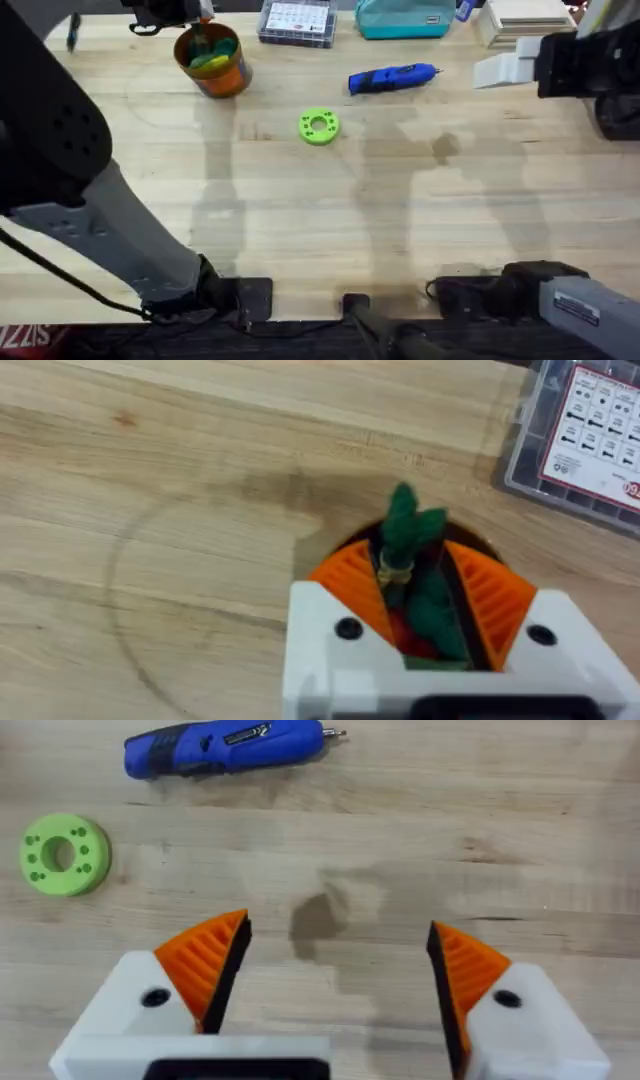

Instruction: Pick up the gripper from the table and insert it into the empty holder that is missing its gripper. Then pick up a screw, insert it into the mounting hole, and use the screwdriver to tighten it. Finally, clean up the table by picking up the vegetable and placing it into the bucket.

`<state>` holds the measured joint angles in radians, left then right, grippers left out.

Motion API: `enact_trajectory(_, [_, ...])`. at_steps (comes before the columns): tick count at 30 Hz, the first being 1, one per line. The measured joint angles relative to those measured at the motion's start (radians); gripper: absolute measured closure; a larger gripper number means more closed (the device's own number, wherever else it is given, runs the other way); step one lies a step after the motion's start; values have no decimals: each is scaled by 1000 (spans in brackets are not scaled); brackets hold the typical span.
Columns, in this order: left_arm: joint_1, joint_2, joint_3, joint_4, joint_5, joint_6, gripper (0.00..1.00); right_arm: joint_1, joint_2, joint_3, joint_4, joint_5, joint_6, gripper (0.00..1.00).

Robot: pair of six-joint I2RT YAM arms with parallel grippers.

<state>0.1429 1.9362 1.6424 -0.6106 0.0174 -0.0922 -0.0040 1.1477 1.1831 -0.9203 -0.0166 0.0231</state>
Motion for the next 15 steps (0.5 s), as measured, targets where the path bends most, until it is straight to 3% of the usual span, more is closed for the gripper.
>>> enact_trajectory(7, [0, 0, 0, -33, 2, 3, 377, 0, 0, 0, 0, 0, 0, 8])
enact_trajectory(13, [0, -1, 0, -102, 40, 0, 34, 0, 0, 0, 0, 0, 0, 8])
enact_trajectory(15, [0, -13, 0, -139, 59, -1, 16, 0, 0, 0, 0, 0, 0, 8])
